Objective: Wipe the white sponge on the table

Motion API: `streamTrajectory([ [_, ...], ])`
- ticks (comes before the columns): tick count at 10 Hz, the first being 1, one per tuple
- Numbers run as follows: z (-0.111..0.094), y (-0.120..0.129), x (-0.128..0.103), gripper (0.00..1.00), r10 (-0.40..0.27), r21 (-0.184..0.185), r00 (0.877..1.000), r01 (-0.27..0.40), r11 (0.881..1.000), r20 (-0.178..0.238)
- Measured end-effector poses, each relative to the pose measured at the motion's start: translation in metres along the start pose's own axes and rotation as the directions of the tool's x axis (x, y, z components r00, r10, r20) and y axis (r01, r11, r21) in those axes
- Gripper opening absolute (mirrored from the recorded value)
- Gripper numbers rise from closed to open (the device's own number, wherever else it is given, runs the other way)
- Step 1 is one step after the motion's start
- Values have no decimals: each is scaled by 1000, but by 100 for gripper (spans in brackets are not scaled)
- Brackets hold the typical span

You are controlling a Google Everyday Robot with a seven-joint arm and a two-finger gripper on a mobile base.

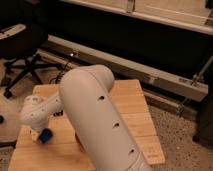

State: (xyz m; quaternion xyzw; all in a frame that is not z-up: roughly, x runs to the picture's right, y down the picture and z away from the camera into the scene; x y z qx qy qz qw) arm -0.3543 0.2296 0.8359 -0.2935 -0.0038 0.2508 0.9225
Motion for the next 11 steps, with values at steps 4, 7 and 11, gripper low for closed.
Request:
streamTrajectory([
  [4, -2, -1, 21, 11, 14, -3, 1000, -14, 1000, -12],
  [7, -3, -3, 34, 11, 31, -3, 999, -31, 1000, -14],
  [11, -8, 1, 58, 11, 28, 0, 999, -28, 1000, -36],
])
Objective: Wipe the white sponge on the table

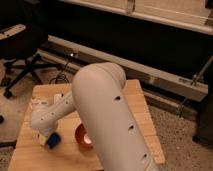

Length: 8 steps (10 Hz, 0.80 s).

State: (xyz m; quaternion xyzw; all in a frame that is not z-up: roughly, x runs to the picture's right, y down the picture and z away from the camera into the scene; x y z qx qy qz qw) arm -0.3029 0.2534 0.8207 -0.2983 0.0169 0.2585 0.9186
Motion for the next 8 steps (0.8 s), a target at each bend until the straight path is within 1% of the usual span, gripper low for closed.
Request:
streamTrajectory([
  [2, -2, 11, 12, 11, -19, -7, 1000, 19, 1000, -13],
  [4, -4, 20, 24, 11, -32, -21, 999, 32, 999, -18],
  [5, -5, 27, 27, 11, -32, -36, 999, 32, 999, -10],
  [7, -8, 39, 33, 11, -7, -81, 1000, 9, 997, 26],
  [8, -11, 42, 35, 11, -1, -91, 999, 5, 996, 39],
])
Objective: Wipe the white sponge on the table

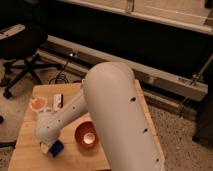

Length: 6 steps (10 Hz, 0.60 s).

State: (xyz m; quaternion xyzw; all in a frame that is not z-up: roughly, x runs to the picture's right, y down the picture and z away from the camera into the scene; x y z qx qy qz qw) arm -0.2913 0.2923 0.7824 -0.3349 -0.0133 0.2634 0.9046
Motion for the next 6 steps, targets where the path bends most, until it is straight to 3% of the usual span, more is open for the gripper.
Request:
streamTrajectory([
  [6, -20, 30, 7, 11, 2, -69, 995, 4, 998, 95],
])
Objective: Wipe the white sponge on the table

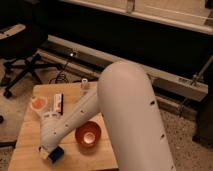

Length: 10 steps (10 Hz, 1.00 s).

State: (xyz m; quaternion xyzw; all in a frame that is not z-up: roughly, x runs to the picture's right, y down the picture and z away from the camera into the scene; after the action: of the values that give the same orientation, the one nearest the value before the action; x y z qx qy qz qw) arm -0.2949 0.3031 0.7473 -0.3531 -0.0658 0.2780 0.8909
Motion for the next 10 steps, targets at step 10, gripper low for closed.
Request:
streamTrajectory([
  [10, 16, 61, -26, 11, -134, -79, 989, 138, 987, 60],
])
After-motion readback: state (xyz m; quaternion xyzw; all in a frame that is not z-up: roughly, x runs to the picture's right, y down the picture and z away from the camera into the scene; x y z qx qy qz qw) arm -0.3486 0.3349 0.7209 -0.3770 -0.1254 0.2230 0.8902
